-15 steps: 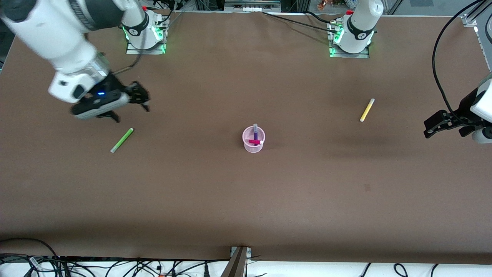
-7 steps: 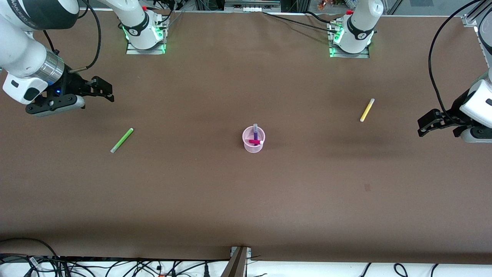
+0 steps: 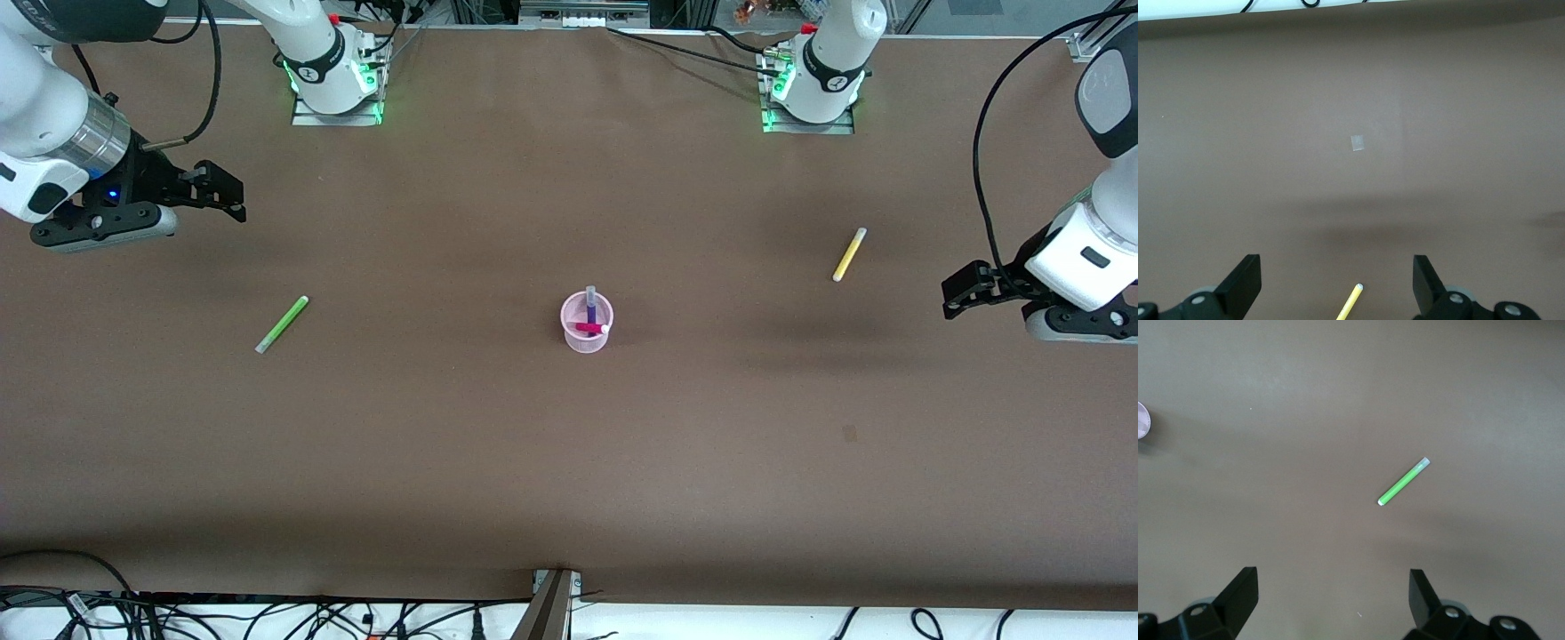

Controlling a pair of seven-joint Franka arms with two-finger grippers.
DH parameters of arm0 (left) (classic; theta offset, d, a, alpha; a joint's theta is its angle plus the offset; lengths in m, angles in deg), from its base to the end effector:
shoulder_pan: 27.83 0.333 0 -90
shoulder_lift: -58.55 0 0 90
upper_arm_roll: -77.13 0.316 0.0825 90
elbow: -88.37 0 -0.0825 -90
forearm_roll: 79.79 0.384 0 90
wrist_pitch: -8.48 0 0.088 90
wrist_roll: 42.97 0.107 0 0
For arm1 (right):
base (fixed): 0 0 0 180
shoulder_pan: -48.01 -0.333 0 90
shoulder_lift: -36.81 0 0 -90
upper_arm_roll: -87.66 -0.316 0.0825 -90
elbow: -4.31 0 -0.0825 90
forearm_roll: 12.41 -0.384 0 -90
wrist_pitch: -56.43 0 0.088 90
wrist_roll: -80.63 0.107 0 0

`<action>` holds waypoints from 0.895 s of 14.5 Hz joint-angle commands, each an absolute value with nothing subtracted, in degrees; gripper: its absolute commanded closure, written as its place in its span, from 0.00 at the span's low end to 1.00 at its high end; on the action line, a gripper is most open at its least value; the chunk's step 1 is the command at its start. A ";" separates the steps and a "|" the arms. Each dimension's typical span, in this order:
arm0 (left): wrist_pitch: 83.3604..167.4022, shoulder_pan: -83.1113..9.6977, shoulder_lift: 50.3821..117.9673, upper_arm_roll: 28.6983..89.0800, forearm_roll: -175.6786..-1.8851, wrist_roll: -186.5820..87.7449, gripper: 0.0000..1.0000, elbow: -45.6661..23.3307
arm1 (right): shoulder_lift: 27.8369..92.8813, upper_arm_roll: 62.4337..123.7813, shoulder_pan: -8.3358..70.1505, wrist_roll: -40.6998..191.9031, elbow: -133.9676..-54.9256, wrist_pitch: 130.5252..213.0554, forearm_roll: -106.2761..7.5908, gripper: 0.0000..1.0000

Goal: Organize pens into pink holder with both arms

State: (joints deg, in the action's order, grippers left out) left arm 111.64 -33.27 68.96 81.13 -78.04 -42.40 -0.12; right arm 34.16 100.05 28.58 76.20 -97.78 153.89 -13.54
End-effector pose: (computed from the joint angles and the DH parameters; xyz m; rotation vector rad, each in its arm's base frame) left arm 0.6258 -0.0166 0.5511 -3.0967 0.0659 -0.1164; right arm 0.5406 0.0665 0.5603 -3.0973 -0.3071 0.0565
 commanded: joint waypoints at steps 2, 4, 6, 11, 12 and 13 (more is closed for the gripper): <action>111.23 -33.55 68.66 81.52 -78.47 -41.39 0.00 0.13 | 34.34 99.08 29.55 77.21 -95.71 151.36 -12.58 0.00; 110.88 -33.63 68.57 81.52 -78.47 -41.39 0.00 0.13 | 34.43 99.17 29.64 77.21 -95.18 151.18 -12.58 0.00; 110.79 -33.63 68.57 81.52 -78.56 -41.39 0.00 0.13 | 34.43 99.26 29.64 77.29 -95.09 151.18 -12.67 0.00; 110.43 -33.63 68.57 81.43 -78.56 -41.47 0.00 0.13 | 35.66 99.26 29.64 77.29 -92.90 150.22 -12.76 0.00; 110.43 -33.63 68.57 81.43 -78.56 -41.39 0.00 0.13 | 35.66 99.26 29.64 77.21 -92.90 150.21 -12.76 0.00; 110.43 -33.63 68.57 81.43 -78.65 -41.39 0.00 0.21 | 35.58 99.26 29.64 77.21 -92.90 150.21 -12.67 0.00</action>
State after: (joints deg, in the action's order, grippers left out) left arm 111.31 -33.28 68.94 81.16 -78.04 -42.40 -0.12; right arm 34.84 100.04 28.79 76.35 -94.87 151.97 -13.36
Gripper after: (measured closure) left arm 0.000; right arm 0.000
